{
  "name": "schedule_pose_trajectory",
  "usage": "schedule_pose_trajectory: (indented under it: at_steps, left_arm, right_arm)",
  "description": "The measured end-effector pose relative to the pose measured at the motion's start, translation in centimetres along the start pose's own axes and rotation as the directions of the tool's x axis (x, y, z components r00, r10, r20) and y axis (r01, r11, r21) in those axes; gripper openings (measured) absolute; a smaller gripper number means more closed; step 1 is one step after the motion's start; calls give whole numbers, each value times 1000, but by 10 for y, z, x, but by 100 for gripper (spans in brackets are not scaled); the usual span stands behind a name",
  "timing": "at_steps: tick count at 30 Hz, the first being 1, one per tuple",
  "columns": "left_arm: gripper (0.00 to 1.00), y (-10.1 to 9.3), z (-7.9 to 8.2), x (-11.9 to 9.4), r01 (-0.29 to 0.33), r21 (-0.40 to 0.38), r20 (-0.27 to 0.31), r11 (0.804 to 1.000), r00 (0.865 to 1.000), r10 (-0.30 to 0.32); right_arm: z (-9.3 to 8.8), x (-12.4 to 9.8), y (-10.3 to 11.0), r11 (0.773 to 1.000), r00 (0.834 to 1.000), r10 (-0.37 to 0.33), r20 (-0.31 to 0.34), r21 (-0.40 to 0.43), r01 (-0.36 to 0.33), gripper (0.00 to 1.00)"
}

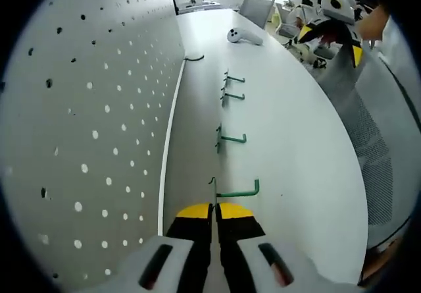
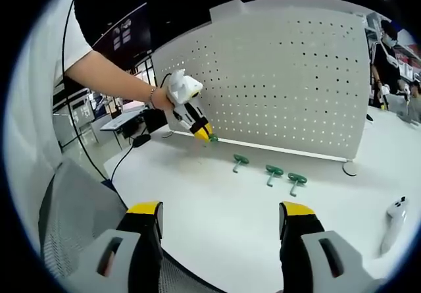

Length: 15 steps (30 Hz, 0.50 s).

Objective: Insert the hook assembly into the mounting plate slot until the hook locks in place.

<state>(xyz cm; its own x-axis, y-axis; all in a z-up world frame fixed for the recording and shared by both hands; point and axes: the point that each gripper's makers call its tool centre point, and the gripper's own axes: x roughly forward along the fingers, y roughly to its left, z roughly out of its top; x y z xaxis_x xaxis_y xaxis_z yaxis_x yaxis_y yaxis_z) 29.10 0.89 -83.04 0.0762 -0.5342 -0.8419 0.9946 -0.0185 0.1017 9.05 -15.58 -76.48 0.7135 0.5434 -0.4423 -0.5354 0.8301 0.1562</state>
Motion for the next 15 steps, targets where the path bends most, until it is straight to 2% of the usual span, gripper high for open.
schedule_pose_trajectory:
  at_steps: [5,15]
  left_arm:
    - [2,1,9,-6,-18,-34,54,999,998,19]
    - [2,0,16,-18,-68,-69,106,995,992,75]
  right_arm:
    - [1,0,0,1000,1000,0,1,-6,0,70]
    - [9,-2,-2,1000,1000,-5,24,5,4,70]
